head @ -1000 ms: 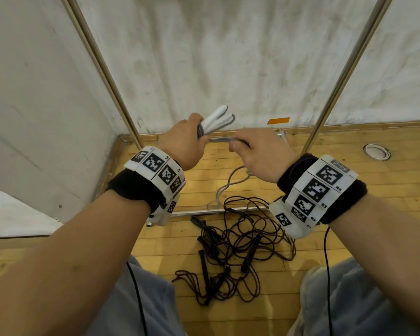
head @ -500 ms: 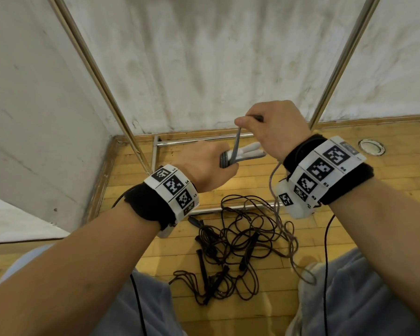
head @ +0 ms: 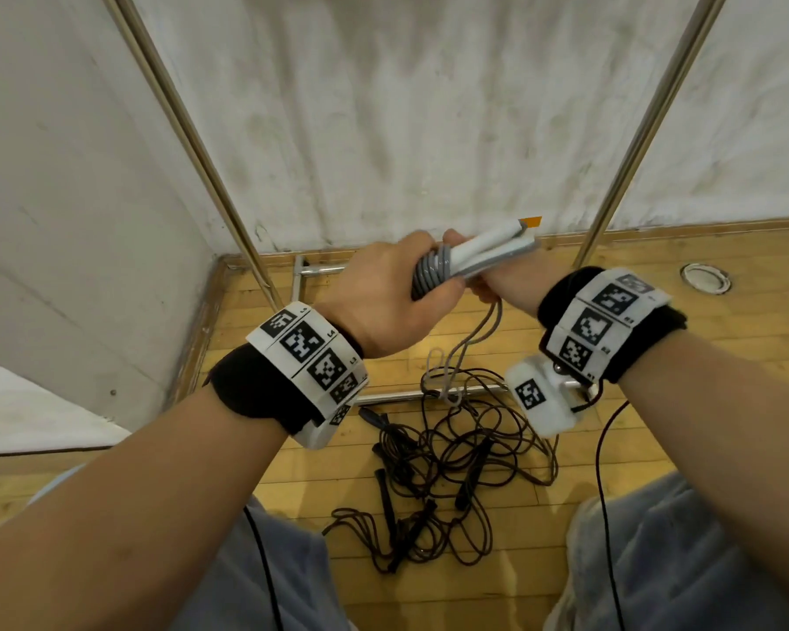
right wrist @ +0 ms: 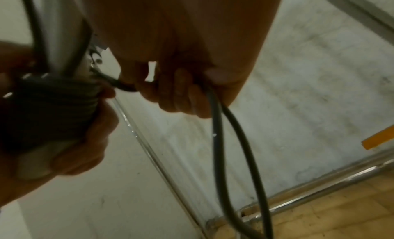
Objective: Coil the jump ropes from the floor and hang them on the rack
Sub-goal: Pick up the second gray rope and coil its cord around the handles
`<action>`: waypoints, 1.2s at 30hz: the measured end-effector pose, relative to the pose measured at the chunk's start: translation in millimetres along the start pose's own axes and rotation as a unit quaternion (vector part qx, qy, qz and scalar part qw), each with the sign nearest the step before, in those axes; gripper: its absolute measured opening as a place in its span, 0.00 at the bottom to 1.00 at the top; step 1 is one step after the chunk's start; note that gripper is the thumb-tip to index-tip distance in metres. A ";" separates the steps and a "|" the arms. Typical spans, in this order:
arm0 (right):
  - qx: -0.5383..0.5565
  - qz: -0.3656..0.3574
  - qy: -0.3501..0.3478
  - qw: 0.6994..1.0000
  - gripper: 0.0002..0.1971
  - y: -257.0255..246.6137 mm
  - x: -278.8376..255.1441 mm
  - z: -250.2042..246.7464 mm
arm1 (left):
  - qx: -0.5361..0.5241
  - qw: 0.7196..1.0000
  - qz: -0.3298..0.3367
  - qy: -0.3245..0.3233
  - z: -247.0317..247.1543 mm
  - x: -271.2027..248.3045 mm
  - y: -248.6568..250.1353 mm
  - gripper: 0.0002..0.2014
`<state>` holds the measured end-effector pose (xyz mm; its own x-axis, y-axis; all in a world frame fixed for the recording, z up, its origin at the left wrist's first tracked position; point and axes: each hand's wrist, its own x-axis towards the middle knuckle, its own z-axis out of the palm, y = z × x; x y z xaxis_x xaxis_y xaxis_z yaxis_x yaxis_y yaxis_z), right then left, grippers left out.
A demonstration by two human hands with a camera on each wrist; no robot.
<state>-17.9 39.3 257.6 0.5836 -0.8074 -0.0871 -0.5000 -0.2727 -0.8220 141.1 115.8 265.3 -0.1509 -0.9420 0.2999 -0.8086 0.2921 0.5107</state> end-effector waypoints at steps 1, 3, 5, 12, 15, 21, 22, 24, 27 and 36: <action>0.015 0.007 0.003 1.000 0.16 0.5 1.1 6.3 | -0.008 1.000 -0.015 0.019 -1.6 1.2 -1.2 0.11; 0.115 0.028 0.006 0.993 0.21 -1.9 2.3 16.2 | -0.022 0.997 -0.037 0.062 -4.4 4.0 -4.7 0.12; 0.145 0.035 0.004 0.989 0.24 -3.4 5.4 22.5 | -0.035 0.994 -0.049 0.087 -6.8 6.1 -6.4 0.14; 0.036 -0.054 0.133 0.989 0.03 -12.0 -2.2 34.3 | -0.120 0.981 -0.088 0.125 -9.5 12.6 -7.4 0.18; -0.030 -0.085 0.198 0.976 0.05 -8.1 -1.7 30.1 | -0.121 0.981 -0.094 0.117 -9.1 15.8 -7.1 0.18; -0.288 0.022 0.241 0.927 0.10 -4.2 4.7 24.6 | -0.113 0.991 -0.056 0.053 -0.6 12.2 5.4 0.11; -0.243 0.034 0.246 0.938 0.11 -4.9 5.6 26.5 | -0.118 0.990 -0.051 0.049 1.0 11.7 7.2 0.11; -0.080 0.039 0.182 0.979 0.14 -6.1 7.0 30.5 | -0.132 0.988 -0.049 0.059 2.2 12.8 7.7 0.13; 0.190 0.022 0.035 0.981 0.09 -13.1 3.6 35.9 | -0.147 0.981 -0.060 0.108 -3.3 17.1 4.1 0.14; -0.031 -0.083 0.174 0.981 0.09 -18.3 9.8 19.2 | -0.065 0.971 -0.116 0.201 -17.6 22.4 -23.1 0.11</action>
<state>9.2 46.4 261.0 0.4109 -0.8764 0.2512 -0.4605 -0.4373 -0.7724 166.5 90.9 274.4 0.2811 -0.8524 0.4410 -0.7120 0.1228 0.6913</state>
